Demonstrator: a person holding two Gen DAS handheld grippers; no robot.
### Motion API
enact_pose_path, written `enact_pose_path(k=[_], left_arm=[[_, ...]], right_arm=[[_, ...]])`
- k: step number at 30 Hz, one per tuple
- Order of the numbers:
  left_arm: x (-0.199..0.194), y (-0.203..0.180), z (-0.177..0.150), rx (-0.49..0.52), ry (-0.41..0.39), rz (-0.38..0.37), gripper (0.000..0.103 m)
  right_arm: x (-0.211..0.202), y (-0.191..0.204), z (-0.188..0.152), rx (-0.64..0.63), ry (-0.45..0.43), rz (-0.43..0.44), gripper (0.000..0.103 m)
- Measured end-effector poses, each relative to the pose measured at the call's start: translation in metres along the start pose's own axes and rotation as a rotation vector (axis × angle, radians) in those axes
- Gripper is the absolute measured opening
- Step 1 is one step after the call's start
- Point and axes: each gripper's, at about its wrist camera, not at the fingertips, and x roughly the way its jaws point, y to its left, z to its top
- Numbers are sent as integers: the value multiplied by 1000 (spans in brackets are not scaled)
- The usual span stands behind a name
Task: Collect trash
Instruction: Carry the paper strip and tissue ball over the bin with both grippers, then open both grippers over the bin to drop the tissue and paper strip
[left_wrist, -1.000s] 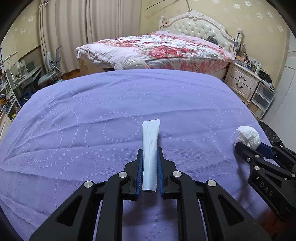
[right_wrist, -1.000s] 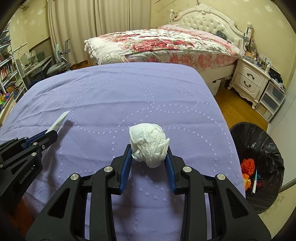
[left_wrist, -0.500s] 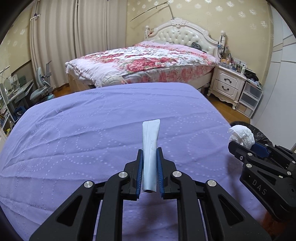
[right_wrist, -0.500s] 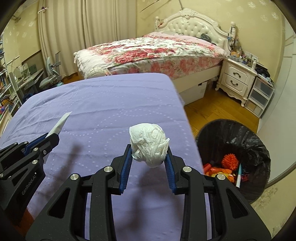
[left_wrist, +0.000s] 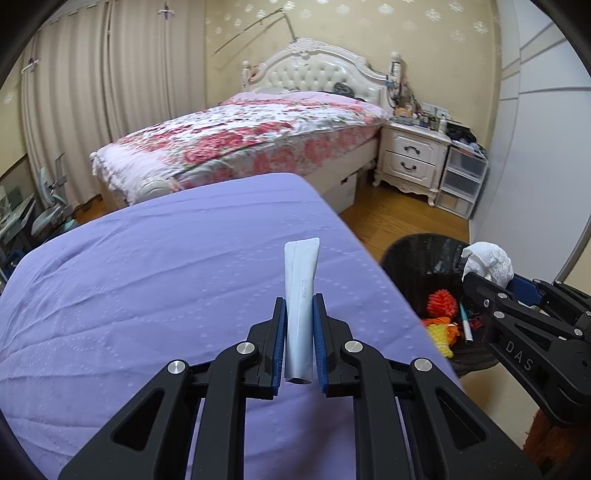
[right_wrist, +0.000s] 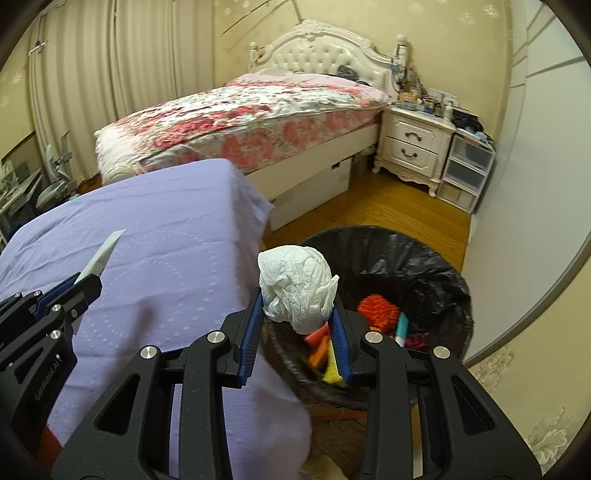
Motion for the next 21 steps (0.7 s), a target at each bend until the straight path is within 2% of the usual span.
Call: enact_pose_path(k=[8, 21], left_arm=[[23, -42, 14, 57, 4, -36, 15], [62, -86, 35, 113, 27, -42, 16]], right_arm=[[12, -39, 3, 57, 4, -49, 33], [38, -85, 13, 169, 11, -109, 33]])
